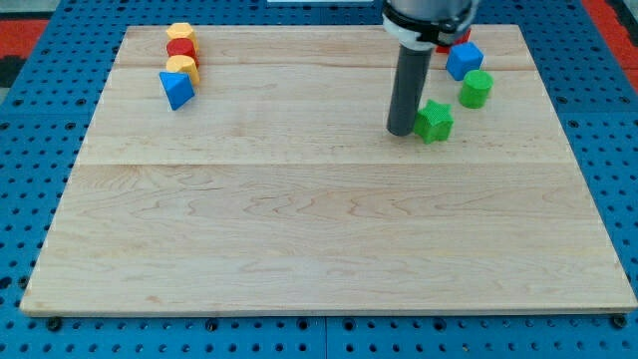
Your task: Move the arm to the top left corner
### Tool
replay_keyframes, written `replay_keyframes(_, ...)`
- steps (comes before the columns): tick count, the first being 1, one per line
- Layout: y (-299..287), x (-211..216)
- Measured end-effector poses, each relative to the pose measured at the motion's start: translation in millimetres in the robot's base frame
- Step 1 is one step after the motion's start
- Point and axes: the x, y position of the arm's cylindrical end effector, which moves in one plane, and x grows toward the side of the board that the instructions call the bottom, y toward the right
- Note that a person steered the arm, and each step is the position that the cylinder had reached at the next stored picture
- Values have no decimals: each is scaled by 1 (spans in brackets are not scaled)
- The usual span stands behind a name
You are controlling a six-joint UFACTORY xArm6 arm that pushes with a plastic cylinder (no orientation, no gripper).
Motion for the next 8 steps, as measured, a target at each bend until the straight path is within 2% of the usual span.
replay_keyframes(2,48,-9)
replay_keyframes(3,39,-9)
replay_keyframes(4,-11,21)
replay_keyframes(5,-118,35)
replay_keyframes(6,-283,33)
replay_keyframes(7,-367,-40)
replay_keyframes(8,-369,-121)
